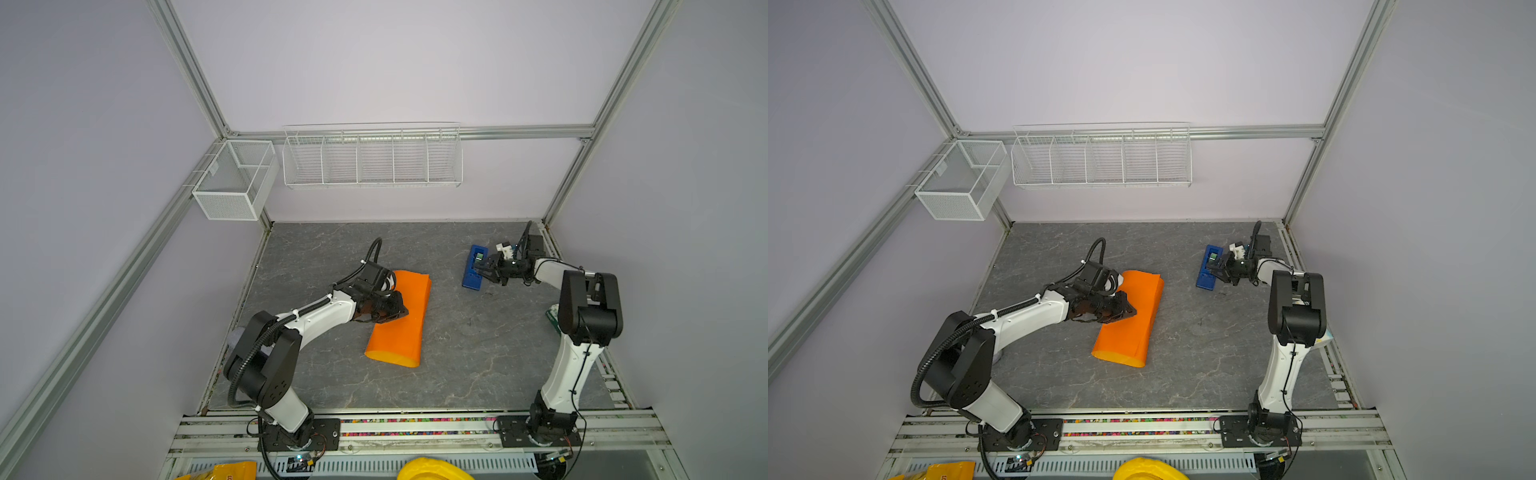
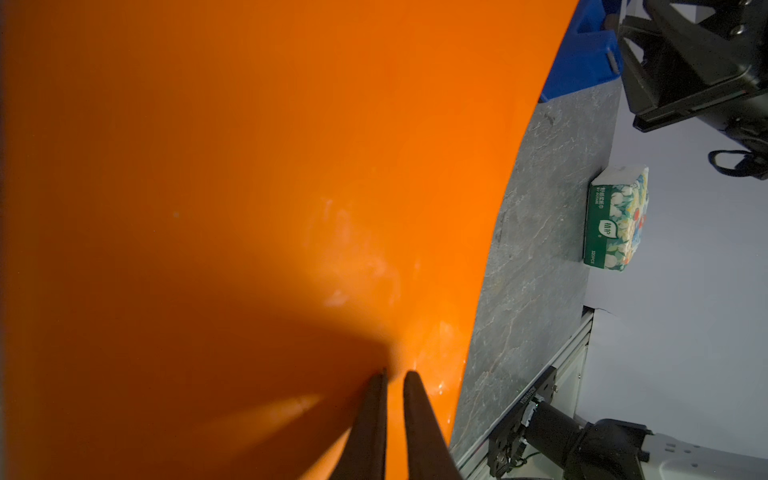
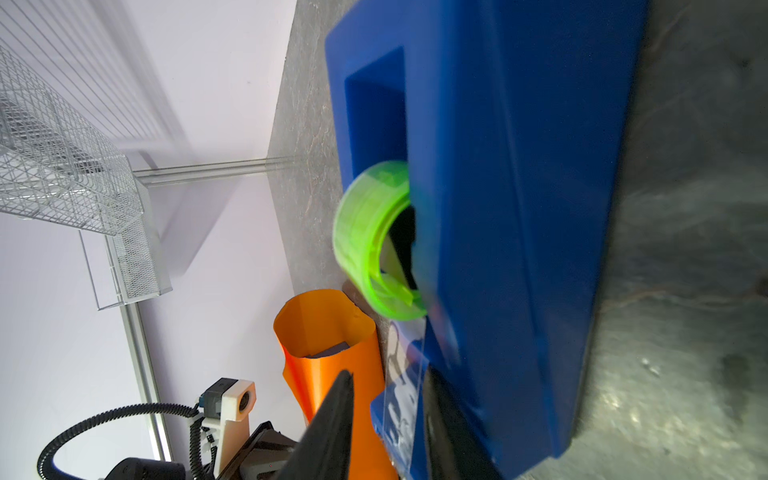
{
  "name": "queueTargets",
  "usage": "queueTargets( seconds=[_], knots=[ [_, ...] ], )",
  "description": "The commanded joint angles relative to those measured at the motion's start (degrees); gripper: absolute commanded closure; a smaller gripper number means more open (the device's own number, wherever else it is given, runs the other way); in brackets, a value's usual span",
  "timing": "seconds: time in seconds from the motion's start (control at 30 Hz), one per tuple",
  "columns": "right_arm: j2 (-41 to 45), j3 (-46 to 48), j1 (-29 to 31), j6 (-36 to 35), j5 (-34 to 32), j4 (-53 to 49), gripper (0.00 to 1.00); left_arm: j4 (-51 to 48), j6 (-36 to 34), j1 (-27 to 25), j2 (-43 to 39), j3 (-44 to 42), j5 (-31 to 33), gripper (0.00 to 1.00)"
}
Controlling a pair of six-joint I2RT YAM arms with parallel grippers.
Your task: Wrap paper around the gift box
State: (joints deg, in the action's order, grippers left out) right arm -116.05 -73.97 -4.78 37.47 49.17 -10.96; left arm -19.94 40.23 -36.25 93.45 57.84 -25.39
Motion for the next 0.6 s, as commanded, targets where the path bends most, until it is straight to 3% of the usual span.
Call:
queueTargets(
  seconds=[0.0, 0.3, 0.57],
  knots=[
    [-0.58, 1.68, 0.22, 1.58, 0.48, 1.6, 0.7, -6.11, -0.53, -0.22, 3.75, -3.28, 3.63, 0.87],
    [0.35, 2.26, 0.13, 5.86, 1.94, 5.66, 0.92, -6.25, -0.49, -0.22, 3.46, -3.26, 3.77, 0.87],
    [7.43, 4.06, 0.33, 7.06, 1.26, 5.0, 0.93, -6.38, -0.67, -0.23, 3.34, -3.09, 3.7, 0.88]
  ],
)
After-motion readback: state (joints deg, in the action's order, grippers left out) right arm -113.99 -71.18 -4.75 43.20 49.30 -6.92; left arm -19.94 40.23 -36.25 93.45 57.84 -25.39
